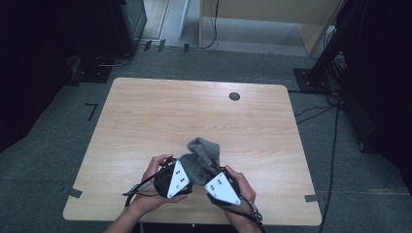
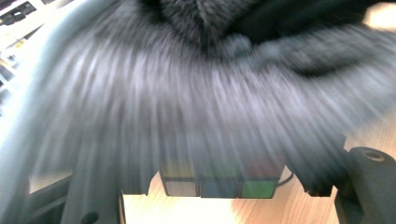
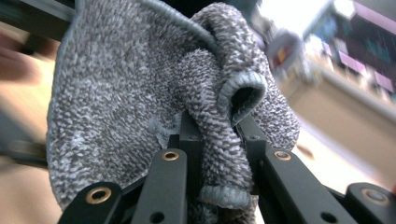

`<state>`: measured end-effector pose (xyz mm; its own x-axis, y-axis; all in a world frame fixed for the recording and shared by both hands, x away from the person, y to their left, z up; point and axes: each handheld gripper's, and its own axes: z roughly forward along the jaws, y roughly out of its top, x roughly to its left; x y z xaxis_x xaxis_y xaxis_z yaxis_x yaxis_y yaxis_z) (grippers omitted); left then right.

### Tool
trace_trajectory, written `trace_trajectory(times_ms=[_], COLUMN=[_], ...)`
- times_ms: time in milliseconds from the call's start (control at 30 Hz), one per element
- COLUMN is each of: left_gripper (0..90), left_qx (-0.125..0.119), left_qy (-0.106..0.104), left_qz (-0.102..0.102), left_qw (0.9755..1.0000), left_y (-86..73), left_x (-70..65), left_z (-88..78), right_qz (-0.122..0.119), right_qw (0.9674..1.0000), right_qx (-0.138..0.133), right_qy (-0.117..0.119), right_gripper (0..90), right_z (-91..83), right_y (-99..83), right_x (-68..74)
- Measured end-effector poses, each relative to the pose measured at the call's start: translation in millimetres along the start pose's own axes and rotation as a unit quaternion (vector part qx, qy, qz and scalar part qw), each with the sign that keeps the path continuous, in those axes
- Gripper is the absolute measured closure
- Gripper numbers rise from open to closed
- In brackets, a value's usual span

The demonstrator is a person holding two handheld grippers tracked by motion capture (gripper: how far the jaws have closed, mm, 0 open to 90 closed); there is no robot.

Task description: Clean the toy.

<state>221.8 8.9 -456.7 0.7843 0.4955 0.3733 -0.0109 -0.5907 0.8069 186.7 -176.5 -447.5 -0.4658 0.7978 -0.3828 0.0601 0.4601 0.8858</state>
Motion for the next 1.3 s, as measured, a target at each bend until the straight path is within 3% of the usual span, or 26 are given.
trace_trajectory(times_ms=[67,133,200,267,333,367,400,433,533,633,700,767,833,867,967,1033,1100,1200,1300], left_gripper=[34.3,34.3,34.3,34.3,34.3,34.3,34.3,34.3,34.3,34.3,34.3,34.3,34.4,34.4,34.4,34.4,34.4,34.4,34.3], left_qx=[-0.003,-0.005,0.0,-0.002,-0.003,-0.001,0.0,0.0,-0.006,-0.012,-0.01,-0.011,-0.017,-0.02,-0.027,-0.027,-0.029,-0.024,-0.022], left_qy=[0.0,0.002,0.002,0.001,0.001,0.001,0.002,0.001,0.003,0.011,0.013,0.013,0.013,0.014,0.012,0.01,0.012,0.013,0.013], left_qz=[-0.002,-0.008,-0.01,-0.014,-0.012,-0.01,-0.008,-0.008,-0.008,-0.009,-0.012,-0.012,-0.008,-0.007,-0.005,-0.005,-0.011,-0.017,-0.014], left_qw=[1.0,1.0,0.9999,0.9999,0.9999,1.0,1.0,1.0,0.9999,0.9998,0.9998,0.9998,0.9997,0.9997,0.9996,0.9996,0.9995,0.9995,0.9996], left_y=[-0.2,0.1,-0.7,-1.2,-0.3,0.1,0.4,0.4,0.6,-0.1,-1.3,-1.6,-0.6,-0.3,0.3,0.3,0.4,-0.2,-0.2], left_x=[0.3,1.4,2.7,3.6,3.0,2.6,1.9,1.6,1.0,3.6,4.7,4.7,3.2,2.6,1.6,2.1,3.4,4.4,2.9], left_z=[0.1,0.3,1.0,1.0,-0.1,-0.1,0.3,0.6,0.4,-0.7,-0.1,0.1,-1.0,-1.5,-2.5,-2.2,-2.4,-1.7,-2.2], right_qz=[0.03,0.047,0.028,-0.012,-0.042,-0.042,-0.032,-0.006,0.038,0.054,0.039,0.005,-0.016,-0.015,0.02,0.056,0.072,0.053,-0.016], right_qw=[0.9992,0.9987,0.9995,0.9986,0.9978,0.998,0.9984,0.999,0.9991,0.9983,0.9982,0.9977,0.9973,0.9974,0.9981,0.998,0.9972,0.9974,0.9971], right_qx=[0.025,0.019,-0.006,-0.032,-0.029,-0.025,-0.024,-0.018,0.012,-0.002,-0.019,-0.032,-0.038,-0.039,-0.034,-0.013,-0.002,-0.027,-0.04], right_qy=[-0.011,-0.004,0.013,0.041,0.043,0.04,0.041,0.039,0.014,0.023,0.043,0.06,0.06,0.059,0.047,0.026,0.019,0.041,0.062], right_gripper=[78.0,77.8,77.5,77.3,77.4,77.4,77.5,77.5,77.6,77.5,77.4,77.5,77.6,77.6,77.7,77.7,77.6,77.5,77.3], right_z=[3.0,1.2,-3.2,-7.3,-7.6,-6.4,-5.3,-2.9,1.1,-1.3,-3.6,-6.1,-7.0,-7.0,-4.4,-0.5,-0.6,-5.8,-7.7], right_y=[-6.4,-5.6,1.5,10.2,13.9,12.9,11.1,7.2,-1.8,0.3,5.5,11.0,13.6,13.6,9.3,2.0,-1.5,6.0,15.9], right_x=[-10.3,-12.5,-4.7,7.9,17.3,17.0,14.4,7.2,-11.0,-13.2,-5.7,7.3,13.5,13.0,1.0,-13.1,-19.1,-9.1,12.1])
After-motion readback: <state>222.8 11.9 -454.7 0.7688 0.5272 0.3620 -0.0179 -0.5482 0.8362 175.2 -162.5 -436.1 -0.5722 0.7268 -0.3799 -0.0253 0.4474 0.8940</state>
